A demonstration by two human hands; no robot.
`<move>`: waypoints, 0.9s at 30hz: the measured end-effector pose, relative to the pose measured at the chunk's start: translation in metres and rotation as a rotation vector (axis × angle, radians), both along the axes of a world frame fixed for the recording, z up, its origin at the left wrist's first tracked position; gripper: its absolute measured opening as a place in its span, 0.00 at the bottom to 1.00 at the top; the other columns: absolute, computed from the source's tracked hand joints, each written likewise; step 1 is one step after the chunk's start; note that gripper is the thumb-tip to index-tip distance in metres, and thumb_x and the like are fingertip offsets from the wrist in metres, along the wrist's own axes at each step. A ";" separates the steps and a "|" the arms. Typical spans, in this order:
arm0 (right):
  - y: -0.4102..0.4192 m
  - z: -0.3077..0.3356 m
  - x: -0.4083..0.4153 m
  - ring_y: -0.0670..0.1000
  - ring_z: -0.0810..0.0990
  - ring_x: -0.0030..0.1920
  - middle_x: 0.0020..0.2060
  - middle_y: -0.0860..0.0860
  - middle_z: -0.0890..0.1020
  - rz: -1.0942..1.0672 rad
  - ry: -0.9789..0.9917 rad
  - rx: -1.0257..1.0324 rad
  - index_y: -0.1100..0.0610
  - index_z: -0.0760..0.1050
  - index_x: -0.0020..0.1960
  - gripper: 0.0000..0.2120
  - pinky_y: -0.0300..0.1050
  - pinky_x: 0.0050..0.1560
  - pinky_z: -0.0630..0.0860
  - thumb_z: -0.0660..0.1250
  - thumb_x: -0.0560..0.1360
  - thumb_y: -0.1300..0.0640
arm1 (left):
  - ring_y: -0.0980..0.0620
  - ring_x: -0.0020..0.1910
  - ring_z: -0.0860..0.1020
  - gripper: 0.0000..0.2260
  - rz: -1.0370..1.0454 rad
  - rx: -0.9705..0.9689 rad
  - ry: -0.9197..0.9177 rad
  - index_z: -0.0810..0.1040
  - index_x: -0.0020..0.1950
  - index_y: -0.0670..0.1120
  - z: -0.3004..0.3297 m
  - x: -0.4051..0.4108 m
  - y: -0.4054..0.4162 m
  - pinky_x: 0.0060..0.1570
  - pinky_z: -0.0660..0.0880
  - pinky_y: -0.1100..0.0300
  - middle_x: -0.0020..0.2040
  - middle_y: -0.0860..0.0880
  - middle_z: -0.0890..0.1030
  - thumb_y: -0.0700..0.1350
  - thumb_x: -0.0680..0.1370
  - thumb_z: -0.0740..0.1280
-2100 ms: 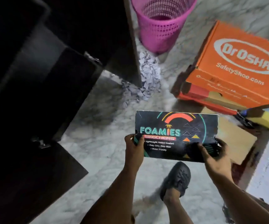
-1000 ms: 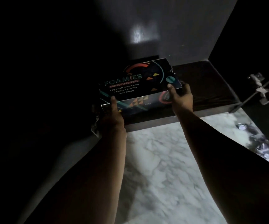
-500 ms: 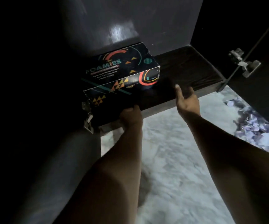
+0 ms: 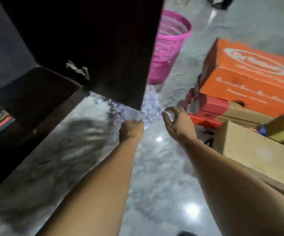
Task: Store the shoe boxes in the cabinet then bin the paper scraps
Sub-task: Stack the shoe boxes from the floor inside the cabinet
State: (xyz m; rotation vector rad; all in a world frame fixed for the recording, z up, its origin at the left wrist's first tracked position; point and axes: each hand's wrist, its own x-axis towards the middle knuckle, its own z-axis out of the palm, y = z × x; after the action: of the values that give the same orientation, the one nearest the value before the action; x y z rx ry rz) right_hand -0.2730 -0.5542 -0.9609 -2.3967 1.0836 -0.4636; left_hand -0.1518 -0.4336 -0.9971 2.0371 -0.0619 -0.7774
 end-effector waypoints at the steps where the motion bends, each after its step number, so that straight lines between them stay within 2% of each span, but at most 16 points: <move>1: -0.014 0.010 -0.025 0.61 0.79 0.58 0.56 0.56 0.82 -0.050 0.001 -0.029 0.52 0.80 0.60 0.14 0.51 0.56 0.75 0.65 0.81 0.45 | 0.36 0.48 0.84 0.23 -0.055 -0.007 -0.025 0.84 0.46 0.42 0.010 -0.020 -0.020 0.50 0.83 0.43 0.46 0.39 0.86 0.59 0.64 0.65; 3: -0.038 0.027 -0.079 0.61 0.78 0.57 0.54 0.56 0.81 -0.162 0.013 -0.085 0.53 0.80 0.59 0.14 0.53 0.54 0.75 0.63 0.81 0.46 | 0.38 0.45 0.82 0.15 -0.204 -0.005 -0.092 0.80 0.40 0.42 0.036 -0.064 -0.055 0.47 0.80 0.52 0.43 0.41 0.84 0.55 0.71 0.67; 6: -0.064 0.042 -0.158 0.60 0.77 0.56 0.54 0.55 0.80 -0.328 0.019 -0.159 0.52 0.80 0.58 0.13 0.51 0.50 0.75 0.62 0.81 0.47 | 0.42 0.40 0.77 0.15 -0.436 0.023 -0.207 0.75 0.37 0.48 0.055 -0.124 -0.098 0.40 0.70 0.58 0.41 0.45 0.80 0.57 0.76 0.64; 8: -0.076 0.046 -0.203 0.60 0.76 0.57 0.56 0.55 0.79 -0.453 0.038 -0.178 0.51 0.80 0.59 0.14 0.50 0.51 0.74 0.61 0.81 0.45 | 0.42 0.44 0.79 0.15 -0.540 0.007 -0.256 0.78 0.42 0.50 0.056 -0.161 -0.120 0.41 0.71 0.57 0.44 0.48 0.82 0.60 0.77 0.63; 10: -0.087 0.046 -0.241 0.61 0.76 0.60 0.59 0.56 0.77 -0.586 0.075 -0.123 0.52 0.77 0.63 0.17 0.53 0.56 0.75 0.60 0.81 0.44 | 0.43 0.50 0.81 0.15 -0.619 0.025 -0.283 0.81 0.53 0.51 0.055 -0.191 -0.137 0.44 0.73 0.57 0.52 0.50 0.84 0.59 0.78 0.63; 12: -0.092 0.042 -0.274 0.62 0.75 0.63 0.64 0.58 0.74 -0.708 0.140 -0.007 0.53 0.73 0.68 0.20 0.57 0.61 0.73 0.60 0.81 0.43 | 0.43 0.58 0.80 0.17 -0.684 0.040 -0.274 0.79 0.64 0.47 0.054 -0.214 -0.150 0.43 0.67 0.59 0.60 0.49 0.82 0.55 0.81 0.63; 14: -0.095 0.033 -0.302 0.64 0.71 0.68 0.68 0.60 0.71 -0.816 0.195 0.086 0.53 0.69 0.72 0.24 0.61 0.64 0.70 0.61 0.80 0.42 | 0.42 0.61 0.78 0.17 -0.729 0.050 -0.251 0.77 0.65 0.41 0.045 -0.230 -0.160 0.43 0.65 0.60 0.62 0.45 0.81 0.51 0.82 0.64; 17: -0.099 0.015 -0.338 0.67 0.66 0.72 0.72 0.62 0.67 -0.897 0.234 0.253 0.54 0.62 0.76 0.32 0.65 0.69 0.67 0.64 0.78 0.40 | 0.39 0.63 0.78 0.18 -0.729 0.050 -0.201 0.75 0.67 0.38 0.023 -0.240 -0.168 0.49 0.71 0.56 0.65 0.40 0.79 0.47 0.82 0.64; 19: -0.102 0.005 -0.356 0.67 0.66 0.74 0.74 0.64 0.66 -0.902 0.204 0.354 0.58 0.59 0.77 0.36 0.61 0.71 0.67 0.66 0.78 0.40 | 0.38 0.63 0.77 0.19 -0.713 0.056 -0.194 0.73 0.69 0.38 0.013 -0.243 -0.168 0.54 0.74 0.53 0.66 0.39 0.79 0.47 0.82 0.63; 21: -0.105 -0.005 -0.367 0.65 0.70 0.73 0.73 0.64 0.70 -0.888 0.113 0.416 0.64 0.60 0.76 0.37 0.54 0.70 0.68 0.67 0.78 0.41 | 0.38 0.63 0.77 0.20 -0.720 0.063 -0.179 0.71 0.71 0.39 0.005 -0.246 -0.165 0.54 0.73 0.52 0.66 0.40 0.78 0.49 0.83 0.61; 23: -0.106 -0.012 -0.373 0.63 0.74 0.70 0.70 0.62 0.75 -0.891 0.029 0.468 0.66 0.65 0.74 0.35 0.49 0.65 0.70 0.68 0.79 0.41 | 0.37 0.63 0.76 0.21 -0.731 0.044 -0.184 0.69 0.73 0.41 -0.001 -0.247 -0.163 0.58 0.74 0.50 0.68 0.40 0.77 0.52 0.84 0.59; 27: -0.109 -0.024 -0.380 0.59 0.79 0.64 0.65 0.57 0.80 -0.907 -0.121 0.501 0.62 0.71 0.70 0.35 0.48 0.63 0.73 0.72 0.73 0.38 | 0.38 0.66 0.75 0.22 -0.725 0.021 -0.171 0.68 0.74 0.44 -0.003 -0.248 -0.161 0.60 0.71 0.51 0.69 0.42 0.76 0.54 0.84 0.58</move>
State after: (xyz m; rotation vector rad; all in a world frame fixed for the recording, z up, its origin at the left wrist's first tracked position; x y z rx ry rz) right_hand -0.6530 -0.6635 -0.9846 -1.3403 1.9250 -0.5245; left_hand -0.3999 -0.5945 -0.9998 2.0991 -0.9309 -1.0295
